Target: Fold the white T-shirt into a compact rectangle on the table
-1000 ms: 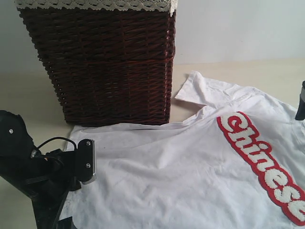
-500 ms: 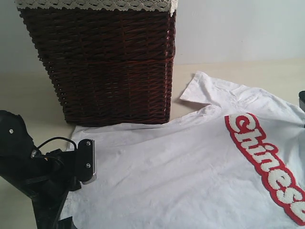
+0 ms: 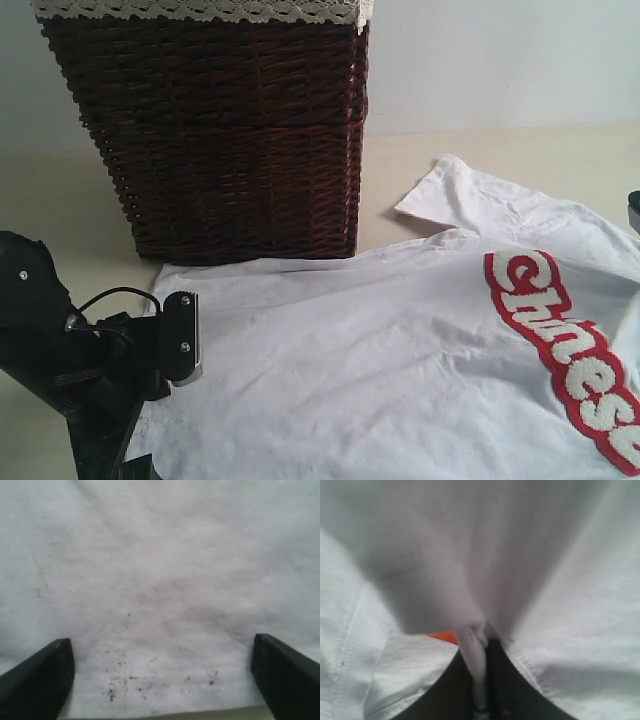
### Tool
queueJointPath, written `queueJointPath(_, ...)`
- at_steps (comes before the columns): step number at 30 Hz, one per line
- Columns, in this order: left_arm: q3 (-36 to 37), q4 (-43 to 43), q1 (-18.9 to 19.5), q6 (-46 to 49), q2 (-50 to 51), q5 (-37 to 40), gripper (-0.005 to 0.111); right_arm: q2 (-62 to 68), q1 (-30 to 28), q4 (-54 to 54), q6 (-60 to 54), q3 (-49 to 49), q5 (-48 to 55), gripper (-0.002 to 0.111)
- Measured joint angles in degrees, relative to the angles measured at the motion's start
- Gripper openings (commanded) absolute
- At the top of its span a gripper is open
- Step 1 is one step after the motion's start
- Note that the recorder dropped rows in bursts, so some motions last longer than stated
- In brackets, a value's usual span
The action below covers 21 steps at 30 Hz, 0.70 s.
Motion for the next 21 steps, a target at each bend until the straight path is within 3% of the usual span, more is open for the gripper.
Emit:
queueJointPath(11, 0.0, 0.0, 0.0, 0.0, 0.0, 0.0, 0.092, 0.0, -0.1, -0.36, 0.43, 0.0, 2.81, 0.0)
queueJointPath(21, 0.0, 0.0, 0.0, 0.0, 0.04, 0.0, 0.092, 0.07, -0.1, -0.05, 10.16, 0.0, 4.59, 0.0)
